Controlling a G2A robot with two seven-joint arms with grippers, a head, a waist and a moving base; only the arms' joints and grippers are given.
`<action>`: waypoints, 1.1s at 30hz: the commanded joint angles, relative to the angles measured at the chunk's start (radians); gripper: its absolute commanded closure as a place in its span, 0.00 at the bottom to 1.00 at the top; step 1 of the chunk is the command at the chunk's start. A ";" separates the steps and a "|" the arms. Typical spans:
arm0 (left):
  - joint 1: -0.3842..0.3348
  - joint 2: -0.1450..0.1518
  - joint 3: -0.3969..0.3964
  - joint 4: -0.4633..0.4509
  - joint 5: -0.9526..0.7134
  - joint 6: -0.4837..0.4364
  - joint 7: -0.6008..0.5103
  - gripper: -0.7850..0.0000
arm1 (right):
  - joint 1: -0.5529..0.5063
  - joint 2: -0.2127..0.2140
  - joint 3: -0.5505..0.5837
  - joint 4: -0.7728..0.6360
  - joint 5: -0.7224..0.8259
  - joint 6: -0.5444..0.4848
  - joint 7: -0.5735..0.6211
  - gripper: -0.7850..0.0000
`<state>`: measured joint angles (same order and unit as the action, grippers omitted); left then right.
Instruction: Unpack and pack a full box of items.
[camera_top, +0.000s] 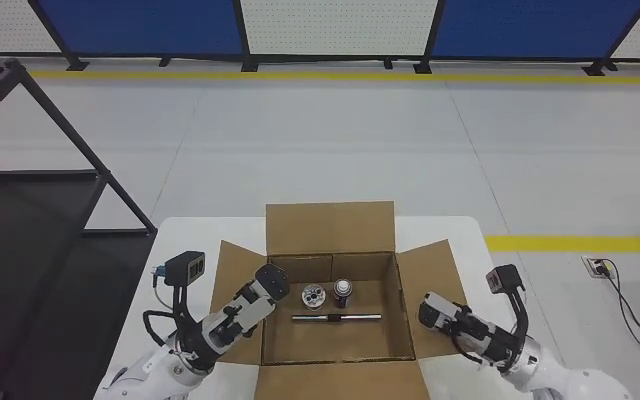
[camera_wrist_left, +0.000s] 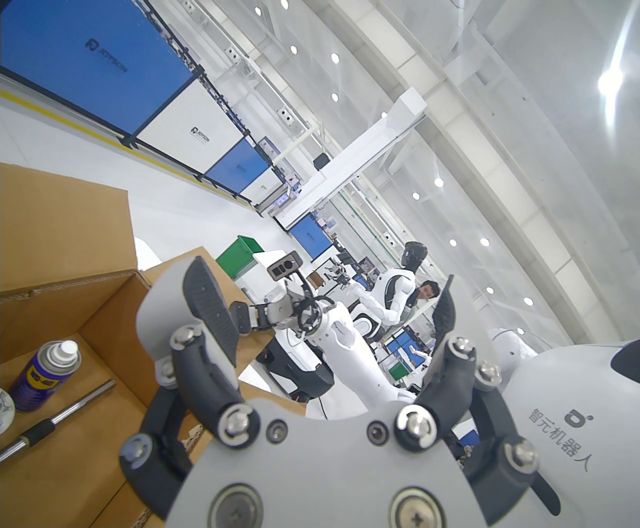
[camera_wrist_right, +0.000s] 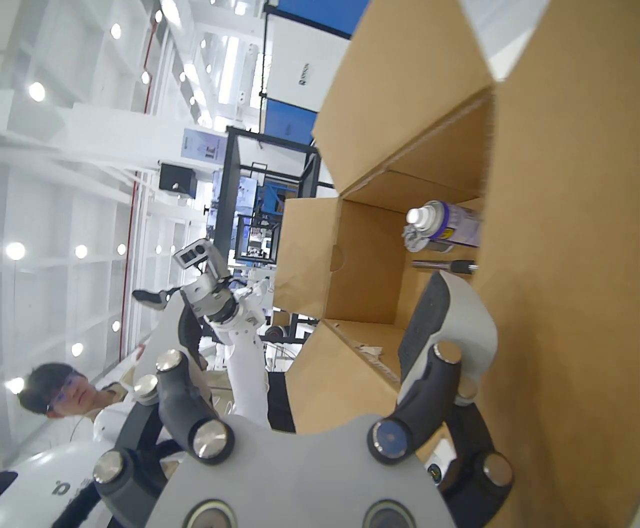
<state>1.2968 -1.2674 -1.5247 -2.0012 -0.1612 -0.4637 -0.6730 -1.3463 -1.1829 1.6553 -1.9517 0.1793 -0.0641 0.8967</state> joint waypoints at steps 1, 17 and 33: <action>0.028 0.002 -0.031 -0.011 -0.028 -0.024 0.031 0.00 | 0.004 0.003 -0.012 -0.060 -0.021 -0.009 0.018 0.00; 0.219 0.010 -0.181 -0.056 -0.109 -0.113 0.142 0.00 | 0.145 0.004 -0.200 -0.124 -0.249 0.118 -0.048 0.00; 0.222 0.012 -0.206 -0.061 -0.112 -0.110 0.193 0.00 | 0.121 0.009 -0.196 -0.132 -0.445 0.239 -0.208 0.00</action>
<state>1.5158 -1.2562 -1.7176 -2.0674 -0.2671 -0.5660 -0.4942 -1.2116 -1.1753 1.4416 -2.0821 -0.2608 0.1646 0.7084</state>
